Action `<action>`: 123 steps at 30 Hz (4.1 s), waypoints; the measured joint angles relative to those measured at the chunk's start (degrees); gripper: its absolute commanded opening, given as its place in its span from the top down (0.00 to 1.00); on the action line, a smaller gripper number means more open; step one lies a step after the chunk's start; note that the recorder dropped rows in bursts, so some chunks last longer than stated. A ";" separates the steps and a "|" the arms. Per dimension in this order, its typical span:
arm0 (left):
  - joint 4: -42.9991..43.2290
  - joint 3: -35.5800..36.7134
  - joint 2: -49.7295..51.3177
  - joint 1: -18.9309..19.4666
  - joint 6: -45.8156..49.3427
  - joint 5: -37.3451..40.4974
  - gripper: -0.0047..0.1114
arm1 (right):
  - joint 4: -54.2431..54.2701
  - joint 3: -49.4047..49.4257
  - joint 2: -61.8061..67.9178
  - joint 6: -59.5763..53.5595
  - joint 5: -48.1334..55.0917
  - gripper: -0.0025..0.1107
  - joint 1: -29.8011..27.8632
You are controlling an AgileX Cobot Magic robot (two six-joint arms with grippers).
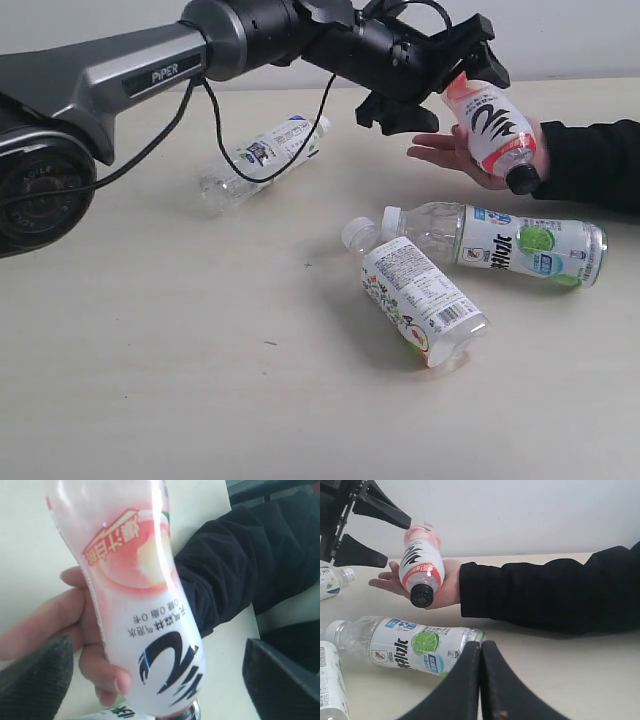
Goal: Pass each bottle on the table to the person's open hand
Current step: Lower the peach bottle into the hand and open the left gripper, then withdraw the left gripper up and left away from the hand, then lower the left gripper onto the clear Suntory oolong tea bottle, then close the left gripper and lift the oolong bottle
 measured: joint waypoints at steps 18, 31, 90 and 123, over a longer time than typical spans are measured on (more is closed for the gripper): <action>11.84 0.15 -6.60 0.00 6.93 22.03 0.95 | 0.00 0.00 0.00 0.00 0.00 0.98 0.00; 20.06 22.95 -23.41 -0.74 19.52 15.42 0.95 | 0.00 0.00 0.00 0.00 0.00 0.98 0.00; 45.02 13.72 -18.29 11.51 24.81 24.95 0.96 | 0.00 0.00 0.00 0.00 0.05 0.98 0.00; 47.66 13.08 -5.34 11.51 23.69 17.62 0.27 | 0.00 0.00 0.00 0.00 0.05 0.98 0.00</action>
